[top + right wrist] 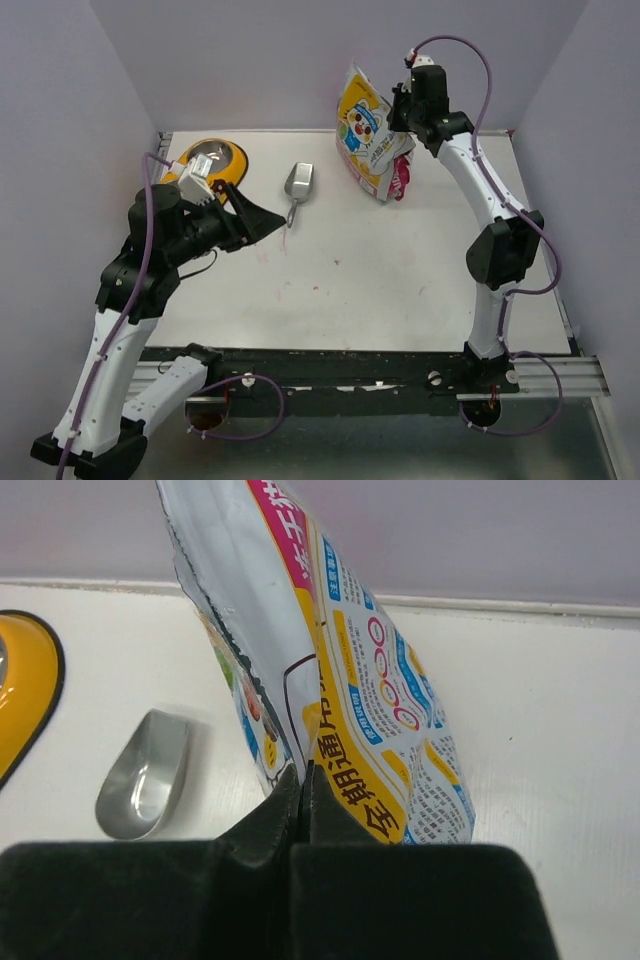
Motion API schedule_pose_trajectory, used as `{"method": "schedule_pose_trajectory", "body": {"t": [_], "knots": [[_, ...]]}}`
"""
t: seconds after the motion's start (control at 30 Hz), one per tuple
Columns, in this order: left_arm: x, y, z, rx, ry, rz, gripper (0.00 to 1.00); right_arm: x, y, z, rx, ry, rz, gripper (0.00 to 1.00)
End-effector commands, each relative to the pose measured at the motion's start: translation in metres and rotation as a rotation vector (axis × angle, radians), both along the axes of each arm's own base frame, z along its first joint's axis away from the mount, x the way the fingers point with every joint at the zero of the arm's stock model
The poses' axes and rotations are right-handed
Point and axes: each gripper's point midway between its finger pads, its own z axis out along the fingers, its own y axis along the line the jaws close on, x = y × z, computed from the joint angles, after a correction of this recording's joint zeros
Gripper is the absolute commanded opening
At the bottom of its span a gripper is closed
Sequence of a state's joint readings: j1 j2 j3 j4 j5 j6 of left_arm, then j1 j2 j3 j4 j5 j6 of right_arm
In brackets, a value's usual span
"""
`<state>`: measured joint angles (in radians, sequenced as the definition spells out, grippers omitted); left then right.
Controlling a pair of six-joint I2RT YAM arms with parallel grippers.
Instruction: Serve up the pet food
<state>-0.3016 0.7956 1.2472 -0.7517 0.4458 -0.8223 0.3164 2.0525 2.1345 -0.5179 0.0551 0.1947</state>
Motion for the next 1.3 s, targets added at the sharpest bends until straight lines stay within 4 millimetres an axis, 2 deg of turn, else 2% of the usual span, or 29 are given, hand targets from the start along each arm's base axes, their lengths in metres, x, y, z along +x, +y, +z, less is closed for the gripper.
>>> {"method": "schedule_pose_trajectory", "body": {"t": [0.0,0.1,0.2,0.23,0.33,0.37,0.53,0.63,0.73,0.87,1.0,1.27], "knots": [[0.033,-0.031,0.034,-0.124,-0.017,-0.009,0.74,-0.043,0.002,0.016,0.078,0.067,-0.024,0.01],[0.052,-0.056,0.051,-0.163,-0.005,-0.055,0.72,-0.065,0.002,0.011,0.119,0.136,-0.021,0.01],[0.07,-0.081,0.061,-0.179,0.05,-0.098,0.66,-0.099,0.015,0.004,0.186,0.204,0.063,0.01],[0.072,-0.089,0.067,-0.193,0.067,-0.12,0.62,-0.114,0.018,0.0,0.205,0.224,0.084,0.01],[0.08,-0.116,0.065,-0.212,0.138,-0.174,0.59,-0.159,0.032,-0.011,0.23,0.275,0.167,0.01],[0.081,-0.123,0.067,-0.211,0.139,-0.185,0.57,-0.177,0.037,-0.006,0.233,0.27,0.203,0.01],[0.086,-0.147,0.044,-0.179,0.226,-0.164,0.56,-0.254,0.052,-0.011,0.282,0.252,0.376,0.01],[0.09,-0.16,0.028,-0.186,0.318,-0.13,0.63,-0.281,0.055,-0.019,0.297,0.247,0.428,0.01],[0.097,-0.173,0.015,-0.182,0.392,-0.11,0.65,-0.292,0.057,-0.022,0.311,0.257,0.458,0.01],[0.116,-0.187,-0.002,-0.121,0.439,-0.064,0.65,-0.299,0.061,-0.021,0.304,0.261,0.485,0.01],[0.13,-0.192,-0.002,-0.021,0.43,-0.023,0.67,-0.3,0.06,-0.019,0.294,0.263,0.485,0.01],[0.117,-0.181,-0.039,0.128,0.466,0.079,0.64,-0.297,0.06,-0.013,0.271,0.248,0.494,0.01]]}}
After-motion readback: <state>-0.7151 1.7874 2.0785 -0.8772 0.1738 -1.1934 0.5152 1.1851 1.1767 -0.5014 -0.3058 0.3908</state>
